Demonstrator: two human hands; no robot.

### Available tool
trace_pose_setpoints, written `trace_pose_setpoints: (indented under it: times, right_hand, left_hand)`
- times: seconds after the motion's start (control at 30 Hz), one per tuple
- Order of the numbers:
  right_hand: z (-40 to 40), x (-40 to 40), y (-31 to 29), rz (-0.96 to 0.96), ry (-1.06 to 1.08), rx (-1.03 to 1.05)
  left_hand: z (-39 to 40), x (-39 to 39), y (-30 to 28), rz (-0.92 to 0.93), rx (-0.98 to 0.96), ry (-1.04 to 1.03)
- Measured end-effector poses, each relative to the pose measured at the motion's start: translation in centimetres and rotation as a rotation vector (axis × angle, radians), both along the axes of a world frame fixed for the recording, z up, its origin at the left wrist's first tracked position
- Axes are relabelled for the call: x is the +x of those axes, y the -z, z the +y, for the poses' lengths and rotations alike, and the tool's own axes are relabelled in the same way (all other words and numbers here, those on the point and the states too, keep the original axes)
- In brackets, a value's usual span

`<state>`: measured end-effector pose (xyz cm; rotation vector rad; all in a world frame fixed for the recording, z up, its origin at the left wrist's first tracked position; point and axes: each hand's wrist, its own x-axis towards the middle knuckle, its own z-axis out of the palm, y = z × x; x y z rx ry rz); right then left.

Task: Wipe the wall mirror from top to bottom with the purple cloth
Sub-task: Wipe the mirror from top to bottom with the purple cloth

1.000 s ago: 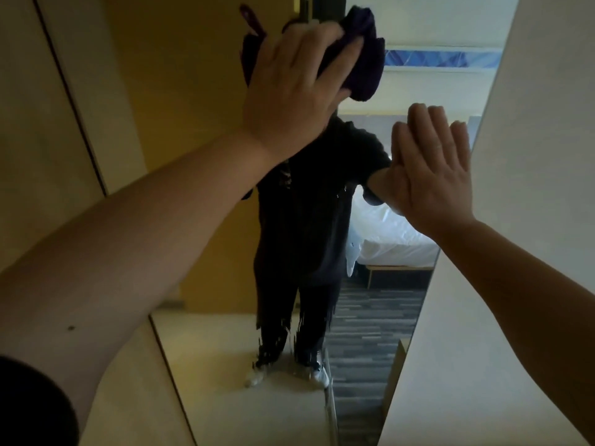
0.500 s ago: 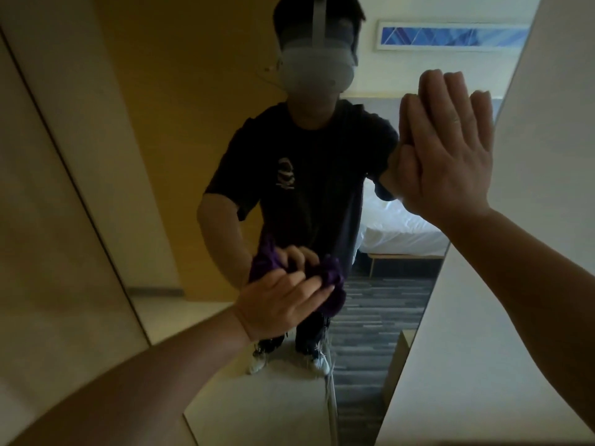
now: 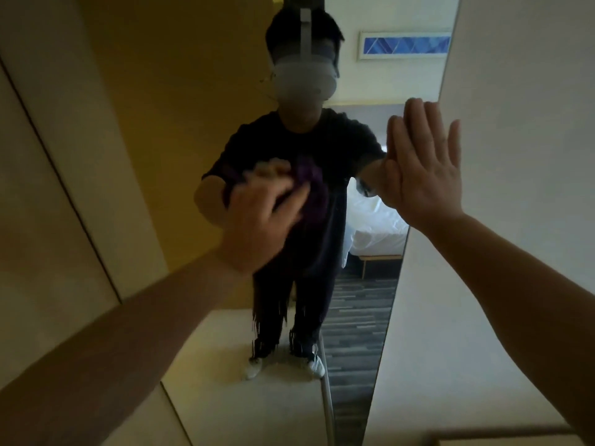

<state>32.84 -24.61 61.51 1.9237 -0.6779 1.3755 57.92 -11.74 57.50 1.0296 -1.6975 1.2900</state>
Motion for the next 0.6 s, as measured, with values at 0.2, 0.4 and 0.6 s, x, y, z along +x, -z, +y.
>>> trace_pose_setpoints:
  times: [0.2,0.4,0.6]
  right_hand:
    - [-1.0,-0.1,0.0,0.010,0.005,-0.027]
    - [-1.6,0.0,0.3,-0.007,-0.037,-0.083]
    - [-1.8,-0.1,0.3,-0.031,-0.076,-0.114]
  left_hand:
    - [-4.7,-3.9,-17.6,-0.040,-0.383,-0.145]
    - [-5.1,-5.4,-15.4,-0.118,-0.292,-0.259]
    - [-3.7,-4.6,0.4,-0.271,-0.087,-0.155]
